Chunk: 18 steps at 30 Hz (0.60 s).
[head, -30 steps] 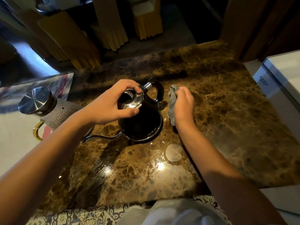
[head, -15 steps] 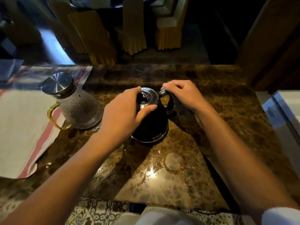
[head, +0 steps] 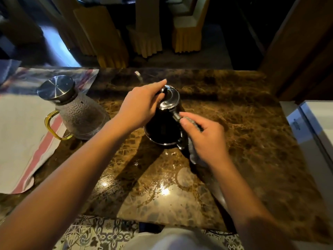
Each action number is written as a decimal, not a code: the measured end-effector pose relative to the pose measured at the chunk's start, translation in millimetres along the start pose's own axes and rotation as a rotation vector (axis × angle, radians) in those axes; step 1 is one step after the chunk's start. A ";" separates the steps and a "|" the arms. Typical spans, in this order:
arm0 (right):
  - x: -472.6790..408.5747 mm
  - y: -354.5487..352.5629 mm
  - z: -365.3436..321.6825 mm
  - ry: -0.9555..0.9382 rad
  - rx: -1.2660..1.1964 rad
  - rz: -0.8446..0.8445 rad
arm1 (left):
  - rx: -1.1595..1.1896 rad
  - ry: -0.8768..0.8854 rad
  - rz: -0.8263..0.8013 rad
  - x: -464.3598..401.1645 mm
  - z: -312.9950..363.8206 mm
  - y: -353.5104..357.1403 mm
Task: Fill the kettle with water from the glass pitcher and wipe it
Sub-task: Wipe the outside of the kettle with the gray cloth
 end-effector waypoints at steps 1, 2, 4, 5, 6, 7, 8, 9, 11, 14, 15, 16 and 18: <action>6.3 9.6 -3.9 -0.009 0.007 -0.009 | 0.043 0.002 -0.031 -4.3 -2.4 1.0; 10.8 19.4 -7.8 -0.021 0.019 -0.028 | 0.082 0.008 -0.067 -8.7 -4.5 1.3; 15.2 35.7 -15.5 -0.058 0.048 -0.071 | 0.122 0.033 -0.153 -16.8 -8.1 -1.3; 14.9 40.8 -19.0 -0.073 0.059 -0.083 | 0.125 0.051 -0.196 -20.9 -9.9 -4.2; 13.7 44.3 -21.9 -0.082 0.067 -0.093 | 0.119 0.069 -0.233 -24.8 -11.6 -7.3; 12.3 46.5 -24.0 -0.086 0.076 -0.103 | 0.107 0.087 -0.264 -27.6 -13.0 -9.8; 10.8 48.0 -25.4 -0.088 0.085 -0.113 | 0.095 0.102 -0.288 -29.7 -14.2 -11.7; 9.8 49.0 -26.3 -0.089 0.090 -0.121 | 0.089 0.111 -0.305 -31.0 -15.5 -13.2; 9.2 49.8 -26.1 -0.087 0.080 -0.127 | 0.087 0.121 -0.320 -31.6 -17.3 -14.1; 9.0 48.7 -24.7 -0.082 0.061 -0.130 | 0.102 0.128 -0.317 -30.9 -18.9 -13.5; 8.9 48.4 -24.5 -0.080 0.061 -0.132 | 0.113 0.126 -0.317 -30.7 -19.5 -12.9; 8.7 48.3 -24.6 -0.079 0.061 -0.134 | 0.125 0.121 -0.318 -30.5 -20.5 -12.6; 8.0 47.9 -25.0 -0.075 0.066 -0.136 | 0.142 0.112 -0.321 -31.1 -22.2 -12.5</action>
Point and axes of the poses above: each hand's wrist, its own x-axis away from the middle knuckle, its own y-axis out of the palm, z = x × y, the point moved 4 cm from there along -x, towards the middle knuckle, and after that the axes turned 1 degree about y, right-handed, at the moved point
